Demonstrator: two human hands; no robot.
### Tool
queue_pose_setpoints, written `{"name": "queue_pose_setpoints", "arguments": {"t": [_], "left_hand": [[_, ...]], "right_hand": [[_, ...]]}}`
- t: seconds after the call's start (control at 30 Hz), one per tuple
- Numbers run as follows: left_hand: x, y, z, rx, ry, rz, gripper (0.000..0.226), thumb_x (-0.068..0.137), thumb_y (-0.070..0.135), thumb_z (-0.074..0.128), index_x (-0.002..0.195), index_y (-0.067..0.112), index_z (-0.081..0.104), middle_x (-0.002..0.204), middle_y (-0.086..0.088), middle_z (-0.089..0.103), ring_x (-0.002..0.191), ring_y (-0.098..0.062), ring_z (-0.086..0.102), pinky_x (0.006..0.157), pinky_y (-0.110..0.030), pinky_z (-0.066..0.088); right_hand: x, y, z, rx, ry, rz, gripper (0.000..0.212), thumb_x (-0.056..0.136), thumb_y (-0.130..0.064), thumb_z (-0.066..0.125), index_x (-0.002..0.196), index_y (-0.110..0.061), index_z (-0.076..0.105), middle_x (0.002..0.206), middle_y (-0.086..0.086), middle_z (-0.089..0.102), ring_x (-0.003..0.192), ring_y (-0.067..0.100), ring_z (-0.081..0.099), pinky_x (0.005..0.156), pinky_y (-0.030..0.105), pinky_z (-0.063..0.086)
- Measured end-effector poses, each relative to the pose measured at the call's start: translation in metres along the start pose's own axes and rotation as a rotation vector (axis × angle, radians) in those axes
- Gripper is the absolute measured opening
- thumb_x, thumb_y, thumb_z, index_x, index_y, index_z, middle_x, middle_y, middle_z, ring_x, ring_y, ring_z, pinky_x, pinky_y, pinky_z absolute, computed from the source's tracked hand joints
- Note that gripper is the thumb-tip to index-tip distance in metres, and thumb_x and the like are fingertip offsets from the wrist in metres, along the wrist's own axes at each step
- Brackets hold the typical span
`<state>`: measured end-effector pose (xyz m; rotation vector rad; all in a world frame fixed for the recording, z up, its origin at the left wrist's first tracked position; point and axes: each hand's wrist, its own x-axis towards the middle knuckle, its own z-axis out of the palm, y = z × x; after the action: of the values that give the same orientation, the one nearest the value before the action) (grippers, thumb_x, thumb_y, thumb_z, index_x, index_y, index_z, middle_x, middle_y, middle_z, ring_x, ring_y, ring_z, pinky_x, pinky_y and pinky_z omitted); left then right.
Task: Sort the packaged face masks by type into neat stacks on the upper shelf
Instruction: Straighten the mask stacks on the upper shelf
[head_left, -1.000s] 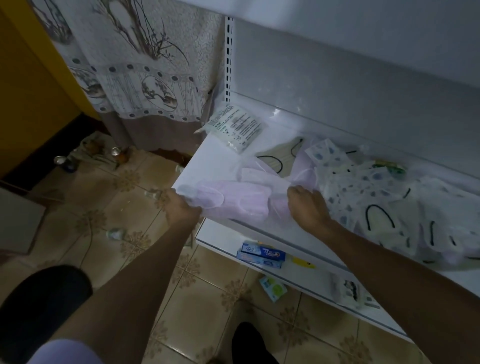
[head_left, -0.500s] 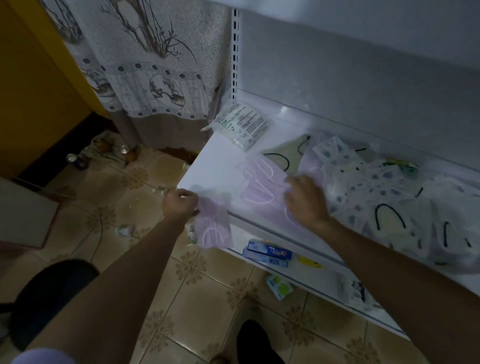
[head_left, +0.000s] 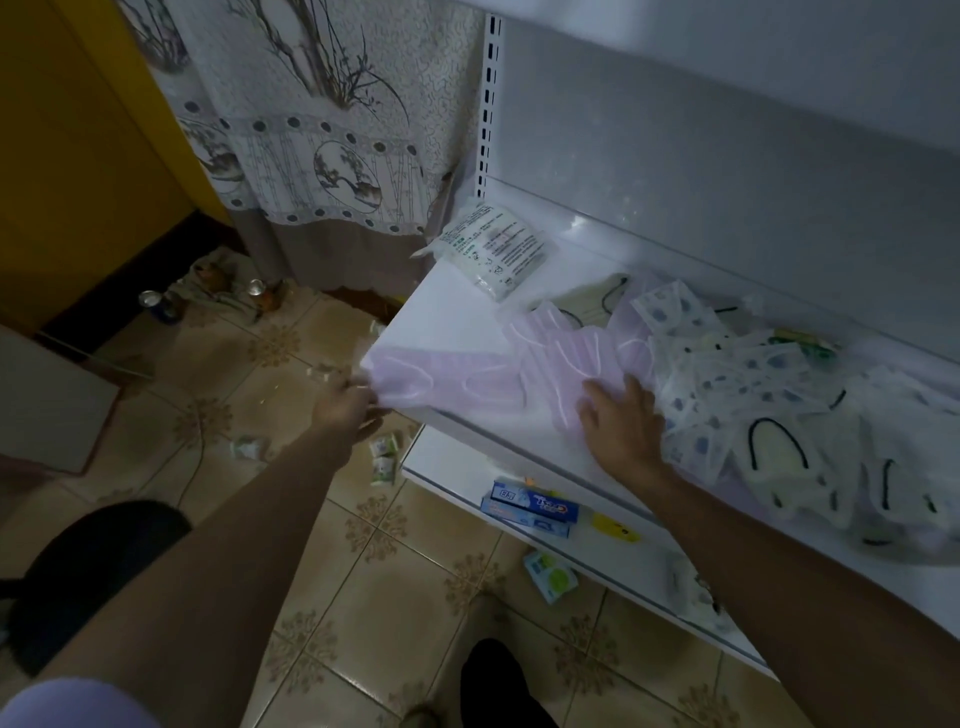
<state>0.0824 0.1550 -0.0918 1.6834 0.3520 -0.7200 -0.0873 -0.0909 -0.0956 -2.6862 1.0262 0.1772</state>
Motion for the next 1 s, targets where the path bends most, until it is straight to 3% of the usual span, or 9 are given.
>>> {"name": "queue_pose_setpoints", "arguments": {"t": [0.1,0.17,0.33,0.4,0.57,0.7,0.8,0.9,1.0], "left_hand": [[0.001,-0.015,0.002,0.172,0.094,0.052,0.029,0.084,-0.005,0.049,0.111,0.003,0.053,0.092,-0.016,0.059,0.065,-0.019,0.058,0.044,-0.017,0.046],[-0.001,-0.018,0.003,0.235,0.153,0.085,0.031,0.083,-0.004,0.052,0.112,0.006,0.056,0.098,-0.019,0.061,0.069,-0.021,0.06,0.045,-0.017,0.047],[-0.001,-0.021,0.004,0.268,0.146,0.135,0.024,0.085,0.005,0.054,0.109,0.008,0.057,0.103,-0.019,0.063,0.085,-0.027,0.063,0.067,-0.026,0.045],[-0.002,-0.019,0.005,0.279,0.14,0.152,0.024,0.088,0.009,0.054,0.111,0.005,0.058,0.1,-0.017,0.061,0.086,-0.027,0.062,0.068,-0.028,0.046],[-0.005,-0.017,0.001,0.378,0.162,0.193,0.02,0.085,0.004,0.048,0.101,0.01,0.059,0.092,-0.013,0.06,0.088,-0.03,0.063,0.085,-0.041,0.053],[-0.009,-0.012,0.001,0.329,0.143,0.181,0.018,0.088,0.006,0.047,0.103,0.005,0.058,0.099,-0.017,0.061,0.09,-0.031,0.062,0.082,-0.041,0.054],[-0.02,-0.002,0.009,0.162,0.02,0.149,0.03,0.1,0.028,0.037,0.106,0.007,0.057,0.105,-0.015,0.062,0.089,-0.025,0.061,0.068,-0.03,0.051],[-0.024,0.005,0.019,0.06,-0.019,0.102,0.055,0.098,0.05,0.027,0.116,0.007,0.055,0.106,-0.01,0.06,0.093,-0.024,0.06,0.069,-0.029,0.048],[-0.024,0.006,0.029,0.058,0.072,0.136,0.055,0.091,0.05,0.049,0.128,0.01,0.045,0.112,-0.007,0.051,0.093,-0.021,0.06,0.074,-0.035,0.051]], "right_hand": [[0.009,0.0,-0.004,0.135,-0.09,0.132,0.08,0.087,-0.026,0.064,0.15,-0.021,0.014,0.144,0.021,0.03,0.129,0.038,0.035,0.102,0.048,0.038],[0.02,0.0,-0.011,0.14,-0.185,0.225,0.1,0.076,-0.026,0.076,0.149,-0.01,0.01,0.144,0.02,0.034,0.13,0.037,0.037,0.104,0.047,0.038],[0.026,-0.002,-0.021,0.237,-0.236,0.22,0.064,0.068,-0.014,0.079,0.123,-0.007,0.048,0.131,0.018,0.043,0.112,0.031,0.048,0.09,0.033,0.045],[0.024,0.0,-0.026,0.29,-0.246,0.171,0.058,0.071,-0.005,0.074,0.121,-0.005,0.045,0.127,0.017,0.044,0.105,0.029,0.05,0.081,0.03,0.044],[0.034,0.0,-0.046,0.431,-0.21,0.141,0.064,0.074,-0.001,0.073,0.128,-0.001,0.039,0.127,0.018,0.047,0.114,0.033,0.049,0.085,0.034,0.044],[0.048,-0.002,-0.073,0.693,-0.05,0.08,0.057,0.066,-0.003,0.081,0.115,-0.004,0.052,0.116,0.015,0.059,0.105,0.031,0.057,0.083,0.033,0.047],[0.052,-0.016,-0.09,0.877,-0.256,-0.014,0.057,0.066,0.002,0.079,0.118,-0.005,0.057,0.111,0.008,0.064,0.101,0.025,0.062,0.083,0.033,0.052],[0.044,-0.035,-0.08,0.609,-0.585,-0.136,0.071,0.068,-0.002,0.08,0.131,-0.006,0.048,0.128,0.01,0.057,0.118,0.03,0.055,0.094,0.039,0.049],[0.033,-0.052,-0.05,0.065,-0.553,-0.298,0.091,0.074,-0.009,0.077,0.145,-0.011,0.022,0.142,0.012,0.042,0.128,0.031,0.044,0.101,0.04,0.041]]}}
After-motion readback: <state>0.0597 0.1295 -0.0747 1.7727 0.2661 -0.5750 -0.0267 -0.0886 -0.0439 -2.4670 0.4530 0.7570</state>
